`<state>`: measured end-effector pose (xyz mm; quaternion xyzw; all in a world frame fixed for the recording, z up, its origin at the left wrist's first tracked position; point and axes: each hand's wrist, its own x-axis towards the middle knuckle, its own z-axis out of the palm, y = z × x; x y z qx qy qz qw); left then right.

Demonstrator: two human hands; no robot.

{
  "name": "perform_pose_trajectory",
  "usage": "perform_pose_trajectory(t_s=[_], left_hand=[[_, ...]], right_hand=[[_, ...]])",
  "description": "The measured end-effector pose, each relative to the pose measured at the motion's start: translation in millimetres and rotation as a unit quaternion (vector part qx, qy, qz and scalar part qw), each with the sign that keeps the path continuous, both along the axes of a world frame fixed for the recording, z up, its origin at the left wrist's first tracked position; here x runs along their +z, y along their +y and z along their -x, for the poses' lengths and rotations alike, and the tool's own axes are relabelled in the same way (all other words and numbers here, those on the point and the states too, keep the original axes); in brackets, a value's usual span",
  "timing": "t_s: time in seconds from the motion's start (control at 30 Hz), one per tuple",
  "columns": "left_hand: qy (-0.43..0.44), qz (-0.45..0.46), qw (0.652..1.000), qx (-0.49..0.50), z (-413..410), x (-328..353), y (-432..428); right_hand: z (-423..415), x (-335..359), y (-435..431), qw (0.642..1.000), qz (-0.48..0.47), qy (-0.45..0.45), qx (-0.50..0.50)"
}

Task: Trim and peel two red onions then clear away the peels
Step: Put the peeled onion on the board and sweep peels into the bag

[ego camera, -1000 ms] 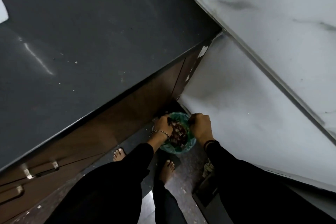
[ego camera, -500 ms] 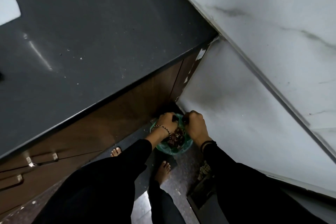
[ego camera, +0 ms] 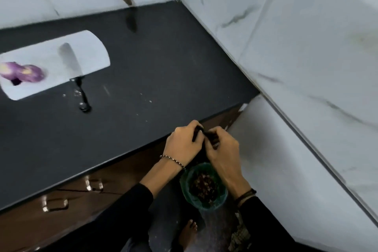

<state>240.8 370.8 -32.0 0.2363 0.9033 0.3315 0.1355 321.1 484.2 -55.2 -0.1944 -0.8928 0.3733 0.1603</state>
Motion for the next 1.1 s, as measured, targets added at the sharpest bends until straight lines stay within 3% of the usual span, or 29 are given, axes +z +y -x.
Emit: perform_pose_trajectory(t_s=[0.13,0.27,0.33,0.43,0.53,0.7,0.97,1.1], left_hand=[[0.066,-0.003,0.996,0.064,20,29,-39],[0.081,-0.016,0.979,0.184,47,38,-88],[0.077,-0.005,0.973,0.219,60,37,-110],[0.07,0.011,0.966,0.25,77,32,-140],[0.058,0.009,0.961,0.271,94,29,-157],[0.036,0.011,0.961,0.274,115,29,-164],[0.027,0.036,0.974,0.223,124,26,-155],[0.016,0.044,0.982,0.185,114,22,-141]], right_hand=[[36,25,-30,0.998,0.002,0.052,0.036],[75,30,-86,0.982,-0.009,0.028,0.188],[87,25,-115,0.954,-0.036,-0.022,0.298],[101,10,-148,0.898,-0.187,-0.073,0.391],[119,-3,-158,0.89,-0.268,-0.078,0.36],[156,-2,-166,0.908,-0.284,-0.114,0.286],[153,1,-169,0.961,-0.205,-0.171,0.067],[98,-5,-141,0.955,-0.218,-0.201,-0.005]])
